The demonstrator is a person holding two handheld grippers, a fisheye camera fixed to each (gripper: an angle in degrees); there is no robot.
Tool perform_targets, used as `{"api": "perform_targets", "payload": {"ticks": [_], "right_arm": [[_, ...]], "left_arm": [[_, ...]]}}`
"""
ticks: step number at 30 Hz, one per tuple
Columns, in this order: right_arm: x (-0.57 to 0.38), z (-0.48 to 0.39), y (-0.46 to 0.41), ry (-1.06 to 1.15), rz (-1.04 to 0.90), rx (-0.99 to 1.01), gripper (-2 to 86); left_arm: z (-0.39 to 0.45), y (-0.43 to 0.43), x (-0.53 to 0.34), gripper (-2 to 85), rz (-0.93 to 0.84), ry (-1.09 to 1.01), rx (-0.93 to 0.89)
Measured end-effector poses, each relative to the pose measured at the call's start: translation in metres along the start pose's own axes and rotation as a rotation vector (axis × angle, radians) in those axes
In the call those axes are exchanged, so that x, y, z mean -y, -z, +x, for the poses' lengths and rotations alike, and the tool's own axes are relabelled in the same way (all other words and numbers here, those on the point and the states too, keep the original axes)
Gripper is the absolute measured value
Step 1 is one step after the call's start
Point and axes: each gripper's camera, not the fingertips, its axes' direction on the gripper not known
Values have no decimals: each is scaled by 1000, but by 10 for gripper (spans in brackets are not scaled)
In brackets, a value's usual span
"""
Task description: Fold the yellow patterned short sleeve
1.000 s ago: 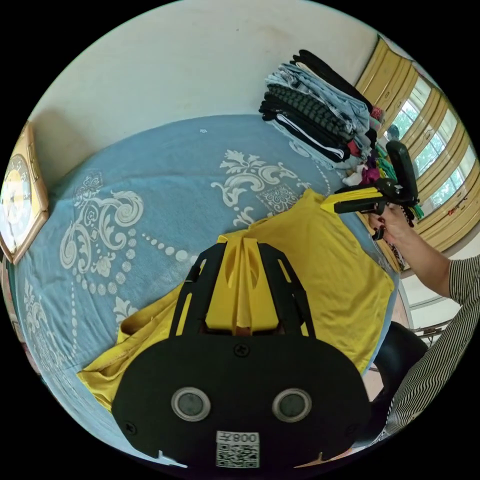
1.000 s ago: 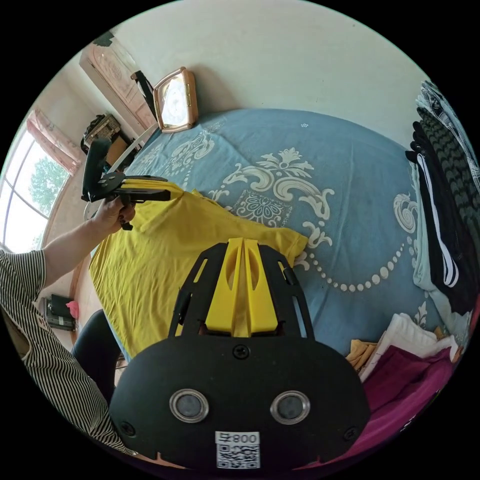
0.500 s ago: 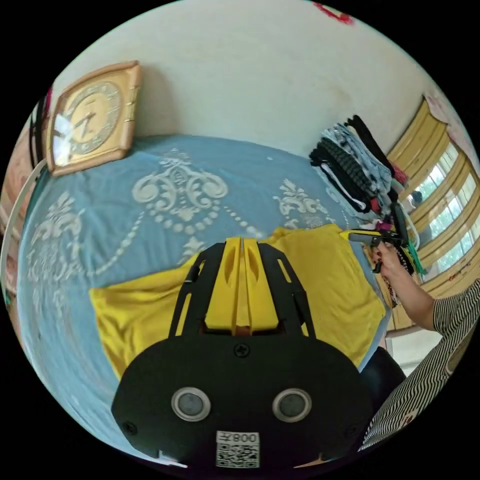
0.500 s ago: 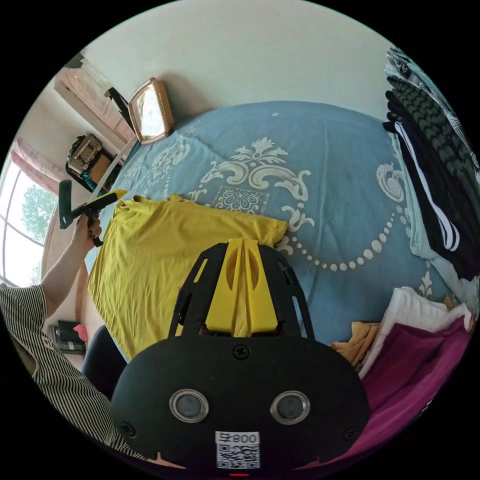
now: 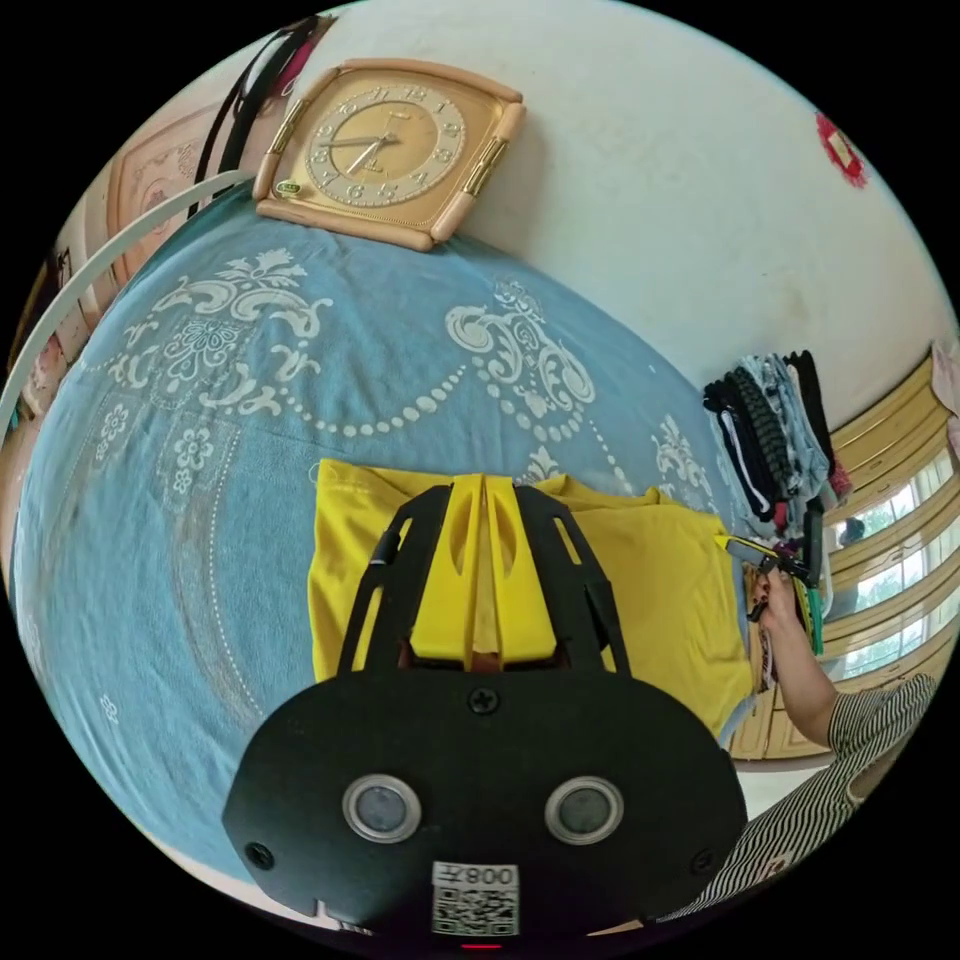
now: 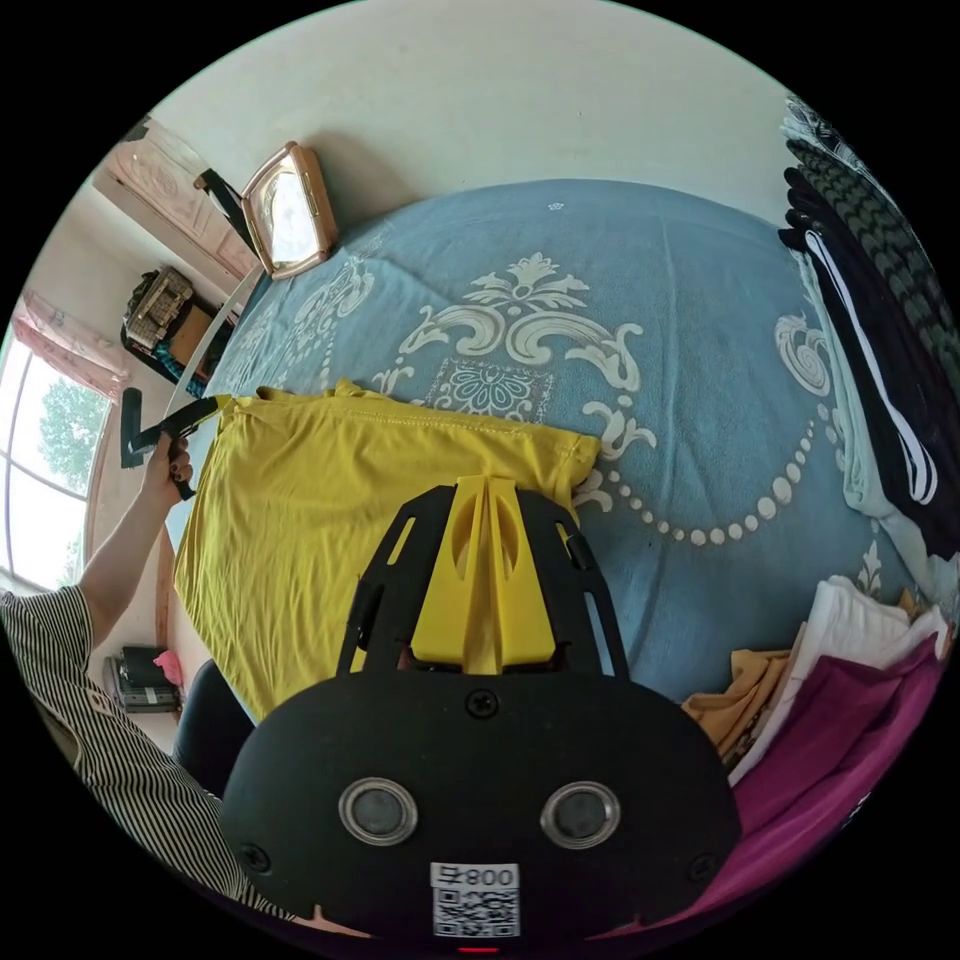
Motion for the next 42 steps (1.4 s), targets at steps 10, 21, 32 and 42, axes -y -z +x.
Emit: {"api": "perform_targets", "payload": {"ticks": [10, 21, 32, 42], "right_arm": [[0, -23, 21, 17, -5, -12, 1], [19, -51, 49, 61, 15, -57, 1], [41, -56, 76, 56, -30, -52, 2], [-44, -58, 201, -43, 32, 165, 26]], "left_arm": [[6, -8, -7, 4, -121, -83, 48], [-25, 45, -30, 3, -44, -39, 186], [-71, 85, -64, 7, -38, 119, 156], [-117, 198, -234, 73, -109, 273, -48]]}}
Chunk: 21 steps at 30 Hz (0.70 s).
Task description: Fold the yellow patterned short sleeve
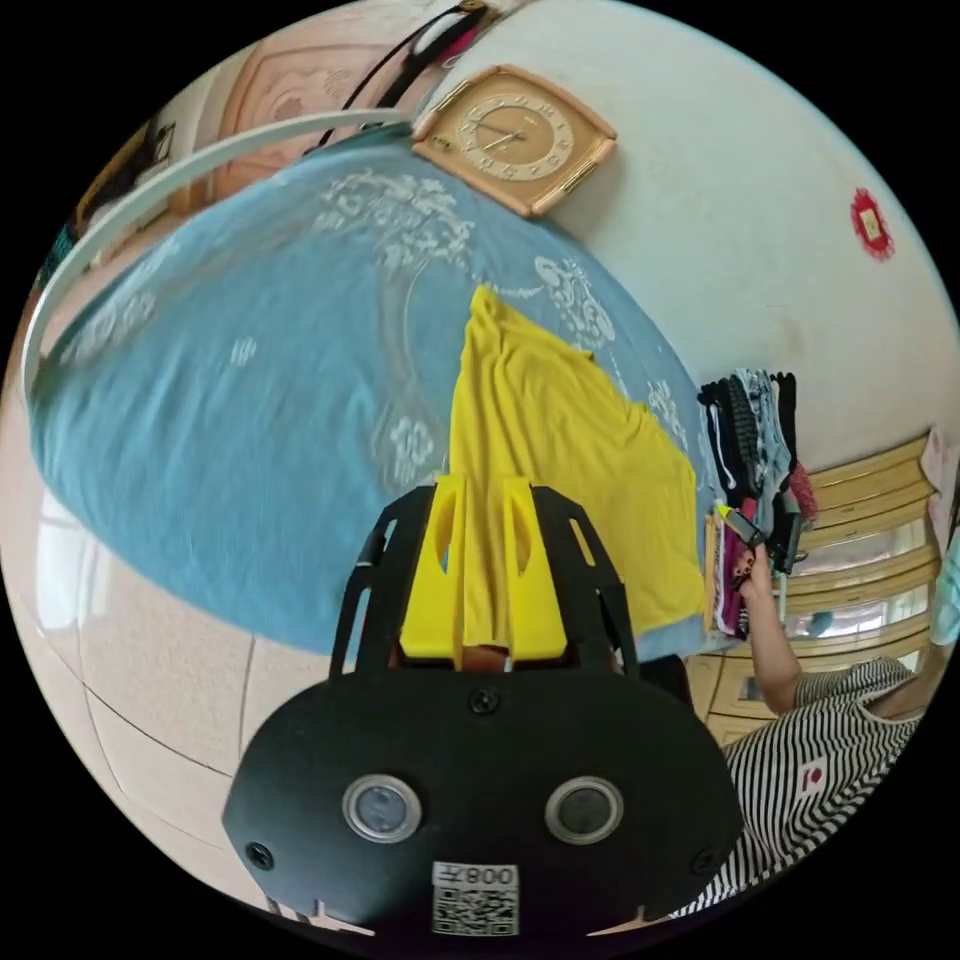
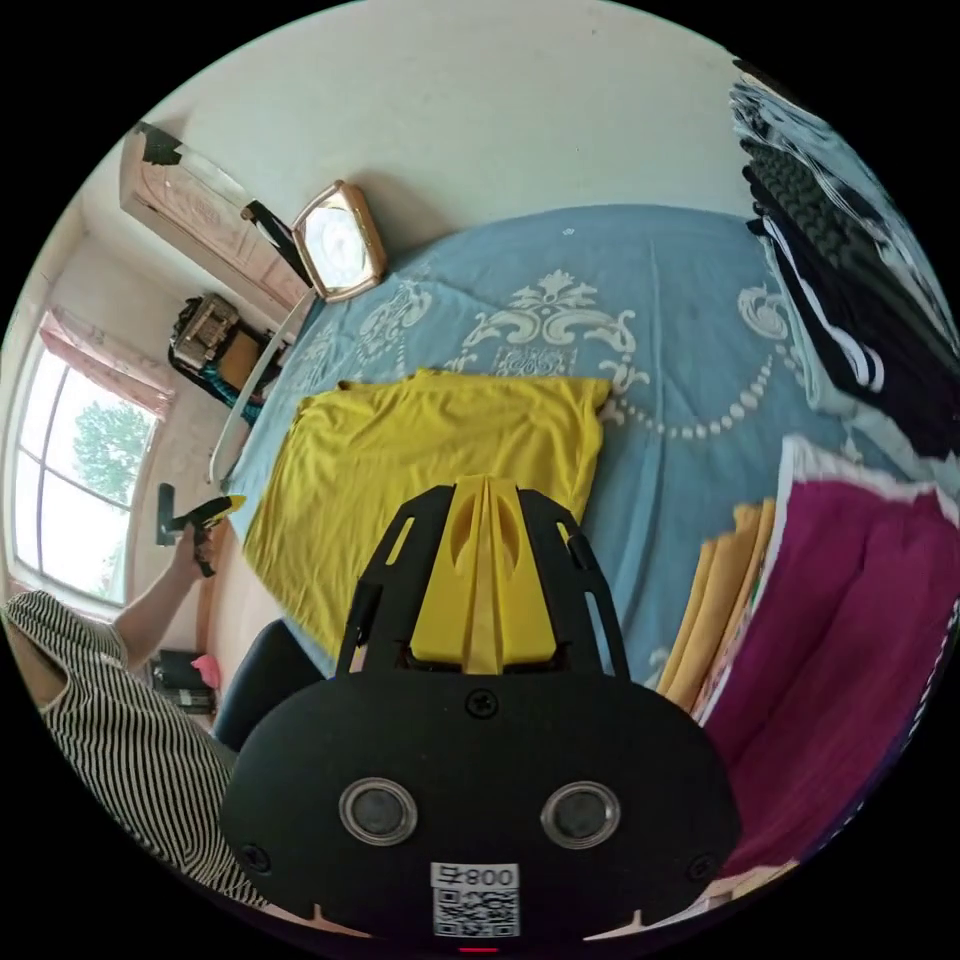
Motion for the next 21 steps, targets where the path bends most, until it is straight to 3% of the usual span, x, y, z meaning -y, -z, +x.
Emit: {"api": "perform_targets", "payload": {"ticks": [7, 9, 21], "right_arm": [[-97, 4, 36, -171, -95, 105, 66], [-114, 2, 44, -199, -104, 95, 68], [-110, 10, 61, -296, -118, 97, 54]], "left_arm": [[-36, -7, -38, 82, -112, 71, -95], [-34, -10, -38, 58, -157, 53, -10], [-46, 5, -44, 21, -157, 48, -16]]}}
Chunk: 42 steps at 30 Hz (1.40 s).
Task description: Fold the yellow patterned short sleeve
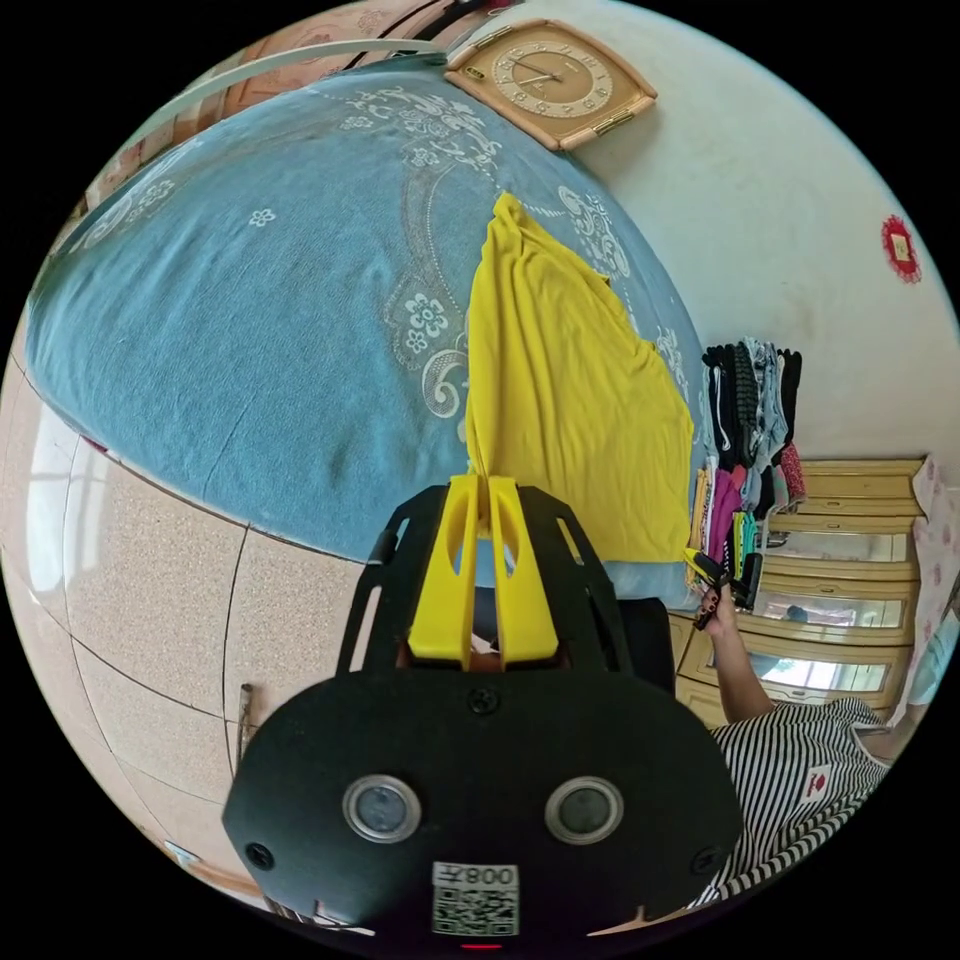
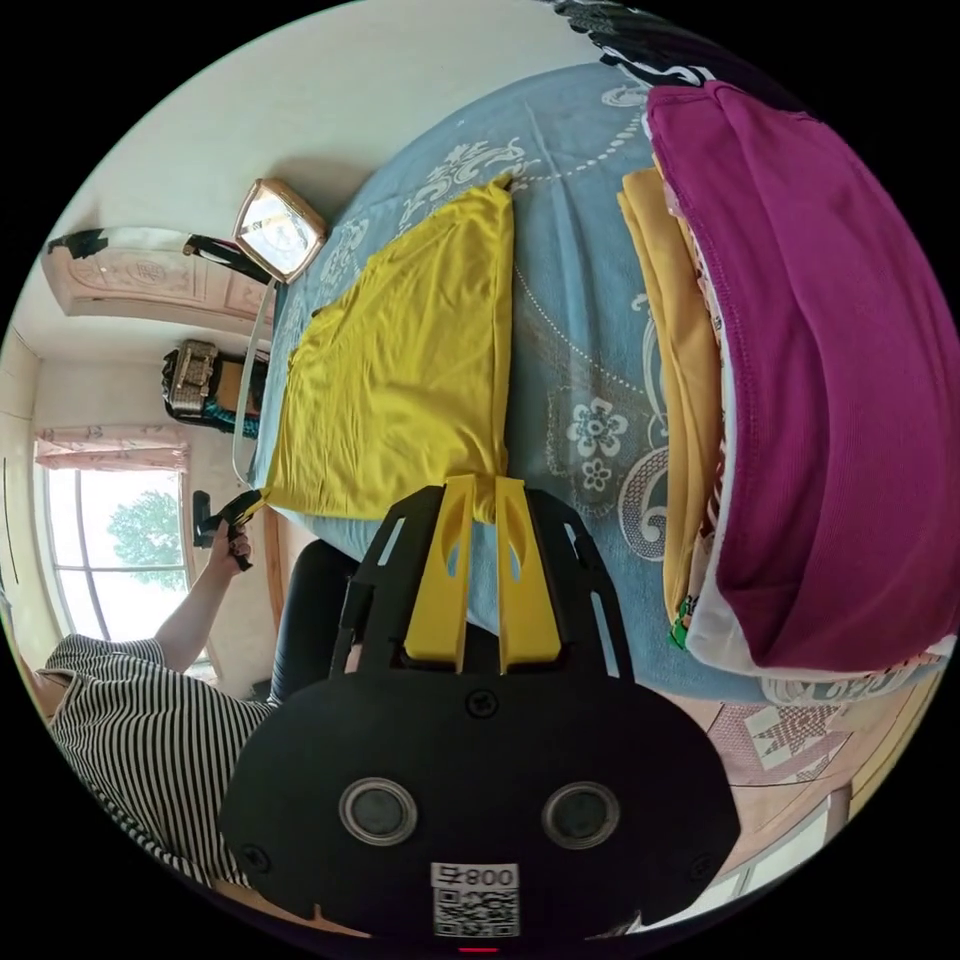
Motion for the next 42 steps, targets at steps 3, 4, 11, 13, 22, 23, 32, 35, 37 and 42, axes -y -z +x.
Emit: {"api": "perform_targets", "payload": {"ticks": [3, 4, 11, 13, 22, 23, 32, 35, 37, 42], "right_arm": [[-6, -10, 24, 5, 53, -15, 59], [-7, -13, 27, 11, 58, -24, 60], [-2, -29, 22, 9, -9, -6, 52], [-2, -36, 24, 16, -19, -10, 33], [-22, -67, 95, 108, -22, 78, 8], [-27, -73, 102, 123, -37, 79, 7], [-70, -94, 117, 158, -158, 85, 4], [-76, -78, 92, 101, -211, 89, 4], [-75, -65, 81, 42, -227, 118, 4], [-74, -63, 80, 27, -252, 124, 4]], "left_arm": [[-3, 1, -3, 20, 8, -2, -15], [-4, 1, -3, 20, 8, -5, -15], [-13, -12, -9, 19, -5, 13, -8], [-14, -13, -11, 18, 1, 14, -13], [-25, 3, -27, 16, 46, -16, -70], [-26, 3, -30, 15, 43, -22, -71], [-46, -4, -60, 15, 49, -6, -19], [-58, -39, -62, 15, -3, 53, -7], [-62, -59, -61, 14, -22, 87, 10], [-65, -92, -60, 8, -55, 114, 92]]}}
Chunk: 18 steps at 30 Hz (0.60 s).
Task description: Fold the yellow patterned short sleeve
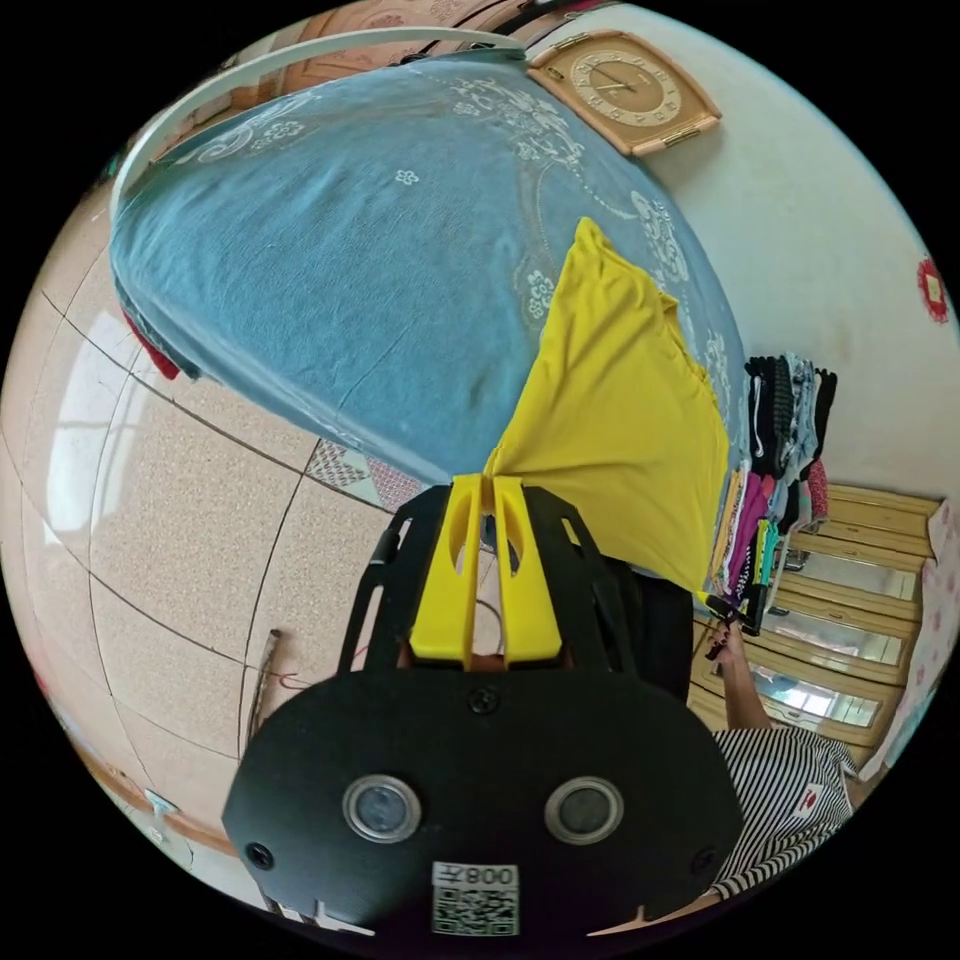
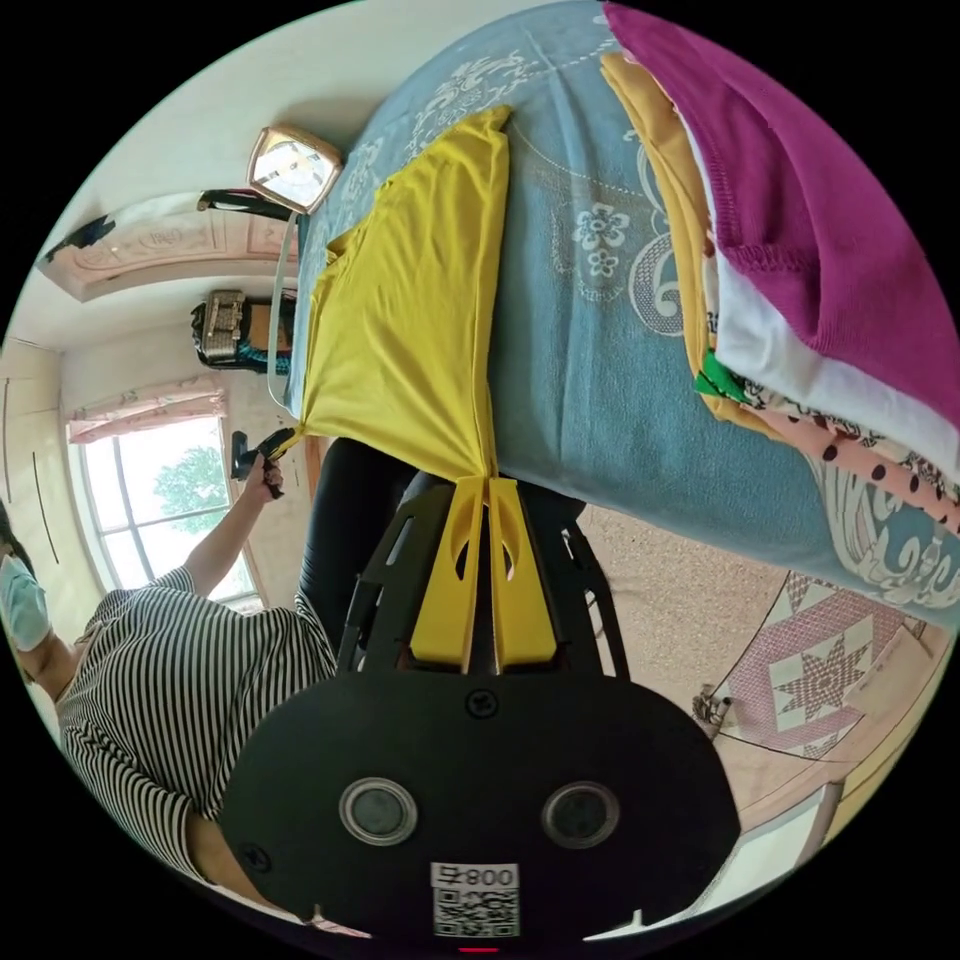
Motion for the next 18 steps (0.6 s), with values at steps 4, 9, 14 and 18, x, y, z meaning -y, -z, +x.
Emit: {"api": "perform_targets", "payload": {"ticks": [4, 9, 14, 18], "right_arm": [[-2, -3, 0, -4, -7, -10, 4], [-19, 3, 6, -31, 42, 31, 6], [-51, 17, 20, -107, 81, -43, 9], [-72, 21, 25, -94, 163, 54, 32]], "left_arm": [[-8, -12, -7, 4, 26, 66, 40], [3, -33, -26, 4, 65, 24, -24], [40, -69, -42, 8, 46, -102, -96], [91, -110, -52, 18, -4, -255, -169]]}}
